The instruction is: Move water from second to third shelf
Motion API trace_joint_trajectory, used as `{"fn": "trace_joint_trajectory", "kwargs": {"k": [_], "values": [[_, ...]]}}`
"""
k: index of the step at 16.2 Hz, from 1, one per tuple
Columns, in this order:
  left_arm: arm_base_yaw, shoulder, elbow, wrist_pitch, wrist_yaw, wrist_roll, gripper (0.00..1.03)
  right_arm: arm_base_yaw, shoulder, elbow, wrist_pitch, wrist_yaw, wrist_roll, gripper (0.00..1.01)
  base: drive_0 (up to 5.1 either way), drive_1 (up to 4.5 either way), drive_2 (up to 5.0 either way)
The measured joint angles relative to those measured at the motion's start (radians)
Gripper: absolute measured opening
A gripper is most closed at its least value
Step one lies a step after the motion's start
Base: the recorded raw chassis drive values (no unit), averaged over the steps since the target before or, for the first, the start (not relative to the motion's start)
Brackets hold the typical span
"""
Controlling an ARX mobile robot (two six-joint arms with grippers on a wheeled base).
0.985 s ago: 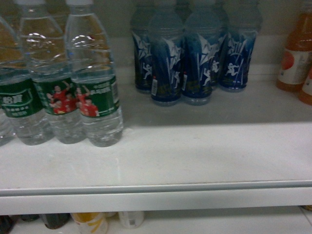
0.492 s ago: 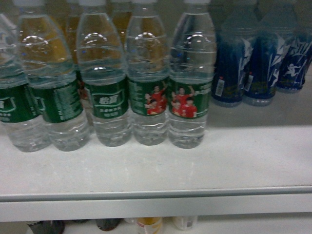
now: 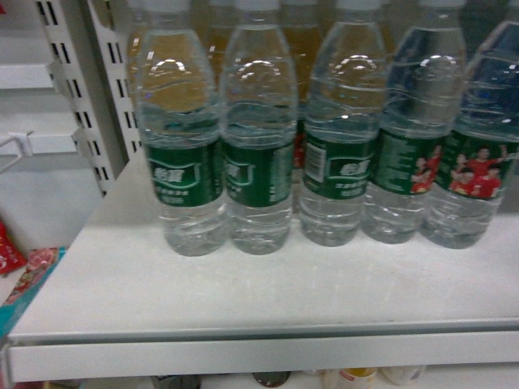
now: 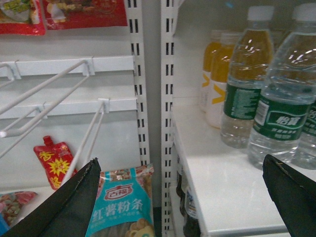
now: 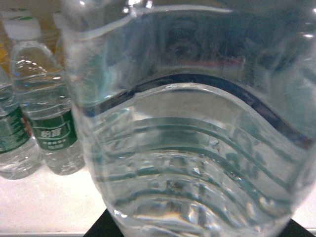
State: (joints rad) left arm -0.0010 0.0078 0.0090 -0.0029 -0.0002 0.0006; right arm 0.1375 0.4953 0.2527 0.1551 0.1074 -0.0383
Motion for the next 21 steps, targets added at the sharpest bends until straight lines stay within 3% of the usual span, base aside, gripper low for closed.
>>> {"fn": "trace_joint_trajectory", "kwargs": {"k": [4,15,17,19,21], "values": [[0.0,0.0,0.0,-0.002,-0.004,0.0,0.98,0.007,0.0,0.0,0.003,-0.016,0.0,0.38,-5.0,2.37,2.4],[0.0,0.0,0.0,-0.001,0.0,0.0,0.98,0.005,0.0,0.0,-0.005,0.0,0.0,0.38,-5.0,2.37,2.4],[0.0,0.0,0.0,-0.001,0.0,0.0,0.98,-0.042,-0.001,-0.016,0.083,-0.146,0.079,0.38,-5.0,2.37,2.4],[0.0,0.0,0.0,-0.001,0.0,0.0,0.98,-0.041,-0.007,-0.003,0.079,-0.212,0.133,0.38,-5.0,2.37,2.4],[0.0,0.0,0.0,-0.001,0.0,0.0,0.98,-0.039,-0.007,0.001,0.075,-0.236,0.146,0.38,-5.0,2.37,2.4]]}}
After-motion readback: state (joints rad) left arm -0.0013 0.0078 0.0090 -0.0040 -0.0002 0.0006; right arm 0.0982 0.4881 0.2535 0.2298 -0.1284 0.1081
